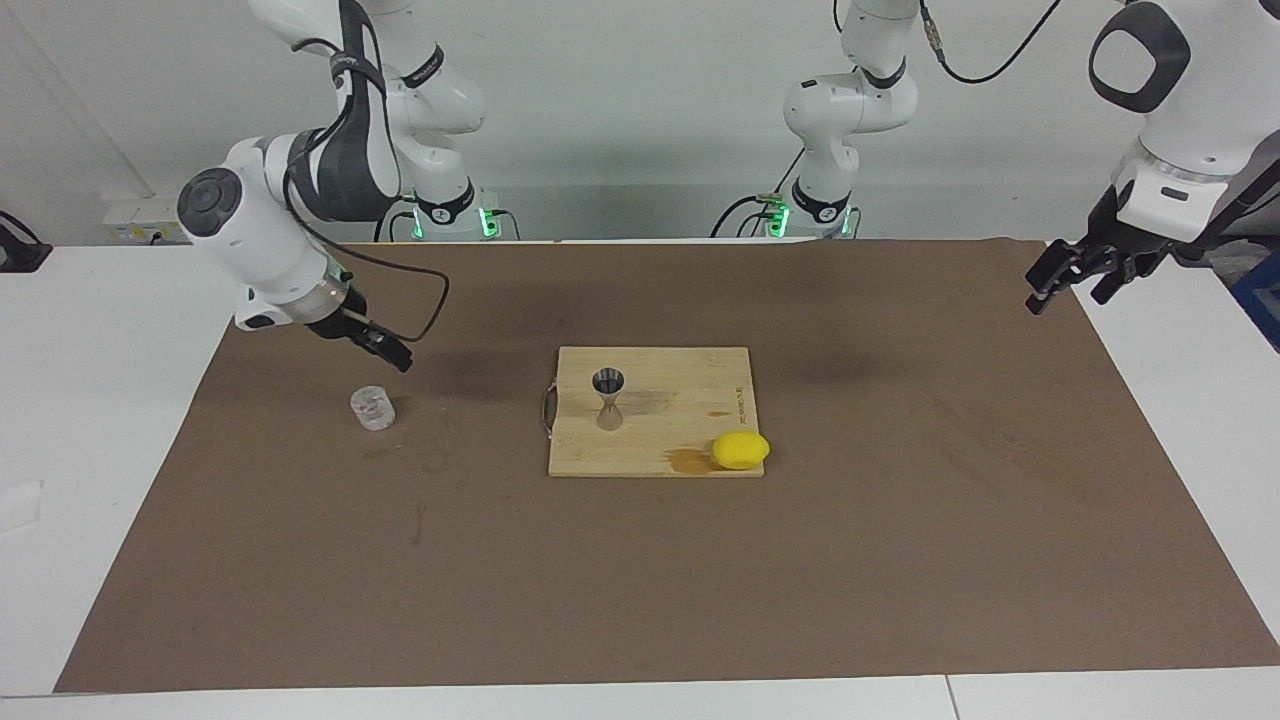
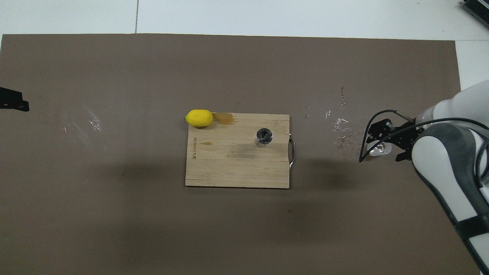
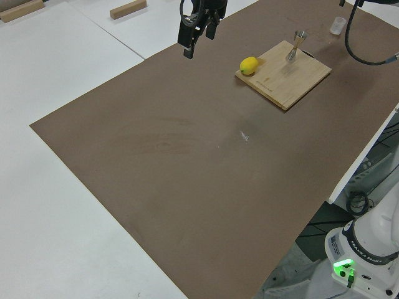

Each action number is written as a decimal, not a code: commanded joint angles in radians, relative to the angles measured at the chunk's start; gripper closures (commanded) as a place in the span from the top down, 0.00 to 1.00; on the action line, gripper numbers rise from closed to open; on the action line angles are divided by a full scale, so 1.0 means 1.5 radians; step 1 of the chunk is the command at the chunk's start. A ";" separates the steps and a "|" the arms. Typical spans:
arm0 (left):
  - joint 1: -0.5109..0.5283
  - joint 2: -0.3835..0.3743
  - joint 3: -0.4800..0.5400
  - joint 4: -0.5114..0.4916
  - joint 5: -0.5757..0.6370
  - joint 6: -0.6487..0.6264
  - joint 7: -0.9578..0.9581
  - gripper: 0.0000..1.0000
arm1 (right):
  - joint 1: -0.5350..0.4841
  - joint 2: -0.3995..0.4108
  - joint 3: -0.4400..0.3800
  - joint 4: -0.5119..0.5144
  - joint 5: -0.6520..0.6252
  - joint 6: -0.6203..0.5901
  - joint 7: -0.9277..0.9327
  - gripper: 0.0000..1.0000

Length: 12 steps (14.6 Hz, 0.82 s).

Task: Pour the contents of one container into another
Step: 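Lower the clear glass onto the table and open the right gripper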

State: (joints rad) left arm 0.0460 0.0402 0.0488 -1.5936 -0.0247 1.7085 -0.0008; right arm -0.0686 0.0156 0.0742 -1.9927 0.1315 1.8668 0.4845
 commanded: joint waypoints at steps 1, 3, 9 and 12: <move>-0.012 -0.017 0.004 -0.018 -0.006 0.002 -0.002 1.00 | 0.049 -0.037 -0.001 0.035 -0.033 -0.047 -0.043 1.00; -0.012 -0.017 0.004 -0.017 -0.006 -0.002 -0.004 1.00 | 0.071 -0.031 0.000 0.094 -0.052 -0.077 -0.047 1.00; -0.030 -0.018 0.003 -0.018 -0.006 -0.005 -0.008 1.00 | 0.094 -0.014 0.000 0.227 -0.107 -0.144 -0.092 1.00; -0.030 -0.018 0.003 -0.018 -0.006 -0.006 -0.009 1.00 | 0.089 -0.023 -0.002 0.246 -0.097 -0.180 -0.103 1.00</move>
State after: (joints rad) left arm 0.0084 0.0402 0.0466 -1.5942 -0.0258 1.7078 -0.0037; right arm 0.0710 -0.0384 0.0727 -1.6731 -0.0049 1.6462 0.3650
